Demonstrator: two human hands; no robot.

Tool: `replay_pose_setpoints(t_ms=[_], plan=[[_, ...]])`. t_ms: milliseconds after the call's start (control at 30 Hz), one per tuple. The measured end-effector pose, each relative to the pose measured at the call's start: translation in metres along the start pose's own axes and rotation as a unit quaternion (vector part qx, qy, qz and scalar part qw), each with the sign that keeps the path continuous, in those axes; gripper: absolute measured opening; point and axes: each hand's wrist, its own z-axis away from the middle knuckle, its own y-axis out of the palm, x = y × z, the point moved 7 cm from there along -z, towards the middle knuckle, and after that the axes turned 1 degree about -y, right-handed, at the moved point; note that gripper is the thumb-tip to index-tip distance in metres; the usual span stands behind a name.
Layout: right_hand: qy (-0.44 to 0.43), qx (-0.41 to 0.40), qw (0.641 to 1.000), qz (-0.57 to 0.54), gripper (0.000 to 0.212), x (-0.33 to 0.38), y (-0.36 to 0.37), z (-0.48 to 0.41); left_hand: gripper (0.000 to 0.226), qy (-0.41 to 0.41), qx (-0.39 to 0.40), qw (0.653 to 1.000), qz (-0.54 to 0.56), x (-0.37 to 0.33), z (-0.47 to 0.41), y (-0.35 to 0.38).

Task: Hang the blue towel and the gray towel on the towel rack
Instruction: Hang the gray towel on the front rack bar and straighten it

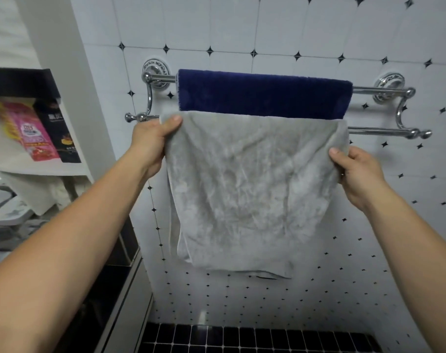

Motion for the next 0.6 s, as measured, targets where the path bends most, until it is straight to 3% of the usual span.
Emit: replay_pose_setpoints(t_ms=[100, 233, 367, 467, 533, 600], plan=[[0.007, -0.017, 1.0, -0.016, 0.01, -0.005, -0.01, -0.002, 0.011, 0.013, -0.058, 0.995, -0.08, -0.006, 0.001, -0.016], [0.024, -0.016, 0.999, -0.017, 0.012, -0.012, -0.02, 0.0, 0.027, 0.045, -0.063, 0.987, -0.142, -0.027, 0.003, -0.023], [-0.001, -0.036, 0.999, 0.035, 0.007, -0.003, -0.015, -0.003, 0.026, 0.005, -0.085, 0.988, -0.127, -0.035, 0.002, -0.016], [-0.052, -0.143, 0.987, 0.059, 0.026, 0.016, -0.019, -0.001, 0.031, -0.07, -0.084, 0.993, -0.052, -0.01, 0.005, -0.013], [-0.124, -0.192, 0.964, 0.139, 0.019, 0.038, -0.018, 0.004, 0.037, -0.097, -0.067, 0.993, 0.008, 0.004, 0.005, -0.01], [-0.185, -0.188, 0.925, 0.274, 0.018, 0.06, -0.007, 0.003, 0.026, -0.093, -0.067, 0.993, 0.018, 0.004, 0.004, -0.008]])
